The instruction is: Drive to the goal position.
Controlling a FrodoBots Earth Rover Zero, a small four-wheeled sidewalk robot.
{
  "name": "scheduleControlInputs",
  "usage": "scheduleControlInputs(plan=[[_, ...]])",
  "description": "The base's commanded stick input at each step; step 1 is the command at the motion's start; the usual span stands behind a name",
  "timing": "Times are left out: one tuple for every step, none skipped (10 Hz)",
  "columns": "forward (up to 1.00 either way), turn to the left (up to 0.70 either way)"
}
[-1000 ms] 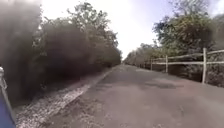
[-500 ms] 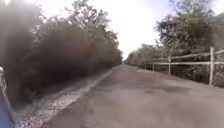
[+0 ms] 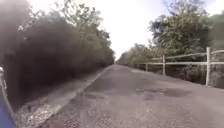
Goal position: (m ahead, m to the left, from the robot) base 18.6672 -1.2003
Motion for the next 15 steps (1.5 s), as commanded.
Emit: scheduleControlInputs(plan=[[0.7,0.0],[0.7,0.0],[0.7,0.0],[0.7,0.0],[0.7,0.0],[0.7,0.0],[0.7,0.0],[0.7,0.0],[0.7,0.0],[0.7,0.0],[0.7,0.0],[0.7,0.0],[0.7,-0.09],[0.7,-0.23],[0.7,-0.29]])
